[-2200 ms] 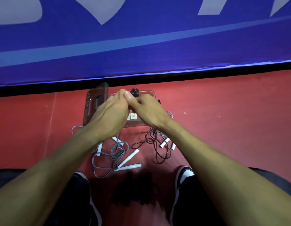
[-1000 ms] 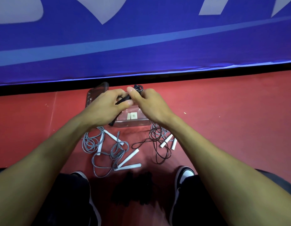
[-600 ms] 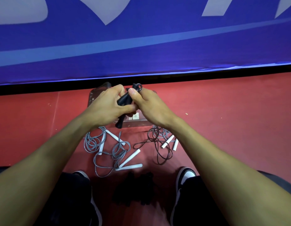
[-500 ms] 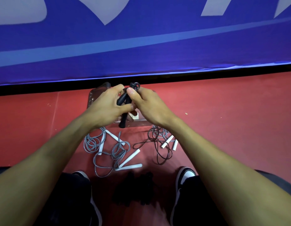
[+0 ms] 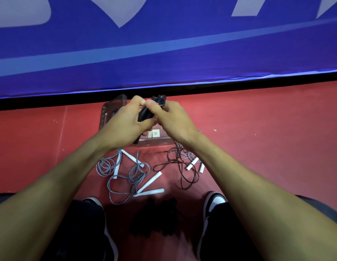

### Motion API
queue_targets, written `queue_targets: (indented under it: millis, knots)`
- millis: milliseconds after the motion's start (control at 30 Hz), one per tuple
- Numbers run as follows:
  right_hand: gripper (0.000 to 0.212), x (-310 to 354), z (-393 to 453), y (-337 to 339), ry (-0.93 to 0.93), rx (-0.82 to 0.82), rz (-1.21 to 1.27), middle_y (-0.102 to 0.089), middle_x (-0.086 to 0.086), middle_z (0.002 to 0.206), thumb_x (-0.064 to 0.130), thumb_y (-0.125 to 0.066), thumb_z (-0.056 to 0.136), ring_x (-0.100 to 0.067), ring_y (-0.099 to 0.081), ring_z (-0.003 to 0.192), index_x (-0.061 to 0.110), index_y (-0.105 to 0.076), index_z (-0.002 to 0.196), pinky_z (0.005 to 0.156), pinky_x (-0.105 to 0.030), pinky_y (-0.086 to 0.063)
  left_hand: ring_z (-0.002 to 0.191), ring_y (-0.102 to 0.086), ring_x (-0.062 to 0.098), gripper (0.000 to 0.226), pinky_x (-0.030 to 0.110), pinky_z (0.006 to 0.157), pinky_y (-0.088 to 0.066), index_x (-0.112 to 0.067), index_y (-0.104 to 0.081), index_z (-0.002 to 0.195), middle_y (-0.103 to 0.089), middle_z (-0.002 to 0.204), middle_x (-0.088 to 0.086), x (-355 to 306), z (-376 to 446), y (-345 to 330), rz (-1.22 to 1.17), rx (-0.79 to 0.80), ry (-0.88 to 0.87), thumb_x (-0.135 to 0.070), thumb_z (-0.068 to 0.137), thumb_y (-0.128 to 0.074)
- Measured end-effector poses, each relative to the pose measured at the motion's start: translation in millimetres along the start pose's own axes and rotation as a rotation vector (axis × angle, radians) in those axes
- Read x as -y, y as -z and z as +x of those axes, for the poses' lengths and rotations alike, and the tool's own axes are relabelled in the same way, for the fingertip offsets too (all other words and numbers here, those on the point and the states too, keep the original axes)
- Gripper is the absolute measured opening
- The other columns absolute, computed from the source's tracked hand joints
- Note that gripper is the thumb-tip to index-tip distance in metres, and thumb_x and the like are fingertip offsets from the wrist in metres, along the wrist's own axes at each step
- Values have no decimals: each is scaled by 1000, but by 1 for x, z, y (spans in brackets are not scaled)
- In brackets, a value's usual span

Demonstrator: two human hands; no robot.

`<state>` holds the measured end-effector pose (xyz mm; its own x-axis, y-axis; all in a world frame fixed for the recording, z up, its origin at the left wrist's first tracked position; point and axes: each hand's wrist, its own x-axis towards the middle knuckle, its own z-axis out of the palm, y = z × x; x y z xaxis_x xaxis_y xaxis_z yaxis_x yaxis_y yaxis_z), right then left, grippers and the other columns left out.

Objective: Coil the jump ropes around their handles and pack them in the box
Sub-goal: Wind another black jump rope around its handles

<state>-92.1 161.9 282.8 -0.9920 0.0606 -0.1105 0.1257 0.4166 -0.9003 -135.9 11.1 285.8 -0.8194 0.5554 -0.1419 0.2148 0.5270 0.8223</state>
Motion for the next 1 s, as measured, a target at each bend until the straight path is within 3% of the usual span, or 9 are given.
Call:
queue_targets:
  millis: [133, 233, 333, 400, 533, 600, 733, 867, 1000]
  knots:
    - [43, 0, -1, 1, -36, 13, 105, -48, 12, 43, 36, -46, 103, -1, -41, 41, 24, -60, 65, 53, -24, -29, 72, -70, 29, 10, 57, 74, -56, -15, -69, 102, -75, 79, 5, 0, 0, 8, -103, 122, 5, -22, 100, -62]
    - [44, 2, -3, 1, -42, 32, 154, -46, 18, 43, 38, -46, 105, 2, -43, 40, 24, -57, 64, 55, -22, -28, 64, -69, 30, 9, 47, 62, -55, -14, -63, 100, -70, 72, 8, -3, -3, 9, -251, 189, 39, -18, 103, -56]
    - [59, 2, -1, 3, -71, 6, 81, -45, 9, 52, 56, -42, 102, -5, -39, 44, 17, -49, 58, 55, -26, -33, 51, -53, 21, 13, 32, 48, -44, -9, -54, 101, -55, 65, 6, -2, -1, 4, -244, 159, 88, -20, 106, -50]
    - [71, 0, -1, 3, -84, -3, -75, -46, 4, 55, 65, -36, 100, -13, -40, 48, 4, -54, 66, 57, -29, -36, 56, -50, 16, 17, 37, 55, -44, -13, -49, 98, -55, 71, 3, 0, 2, 2, -49, 86, 93, -29, 105, -50]
    - [60, -2, -4, -2, -89, 3, -86, -34, 10, 42, 63, -43, 98, -7, -31, 42, 19, -41, 58, 49, -24, -28, 81, -56, 24, 24, 42, 70, -44, -18, -37, 100, -53, 87, -6, -8, -7, -6, 311, 22, 52, -41, 105, -43]
    - [55, -5, 0, -2, -128, -38, 20, -34, 9, 45, 59, -50, 97, -10, -30, 44, 22, -39, 57, 52, -28, -28, 82, -55, 22, 23, 41, 72, -43, -20, -38, 96, -53, 87, -6, -14, -9, -10, 287, 42, 36, -42, 106, -40]
    - [55, -9, 8, 0, -195, -86, 128, -37, 10, 47, 58, -48, 96, -15, -35, 49, 22, -41, 54, 57, -34, -29, 73, -51, -4, 18, 29, 72, -39, -29, -51, 96, -55, 82, -17, -13, -2, -4, 76, 131, 48, -39, 107, -40]
    - [57, -12, 9, 1, -205, -79, 142, -33, 7, 51, 66, -45, 93, -15, -29, 48, 24, -35, 56, 53, -32, -25, 51, -45, -4, 15, 11, 54, -36, -24, -57, 94, -50, 56, -21, -10, 0, 4, -128, 180, 37, -24, 106, -48]
    - [58, -10, 7, -1, -195, -37, 172, -30, 5, 54, 72, -38, 94, -15, -26, 49, 25, -32, 59, 51, -31, -23, 48, -38, 3, 25, 29, 55, -34, -18, -57, 93, -48, 58, -13, -5, 1, 6, 6, 136, 39, -42, 99, -57]
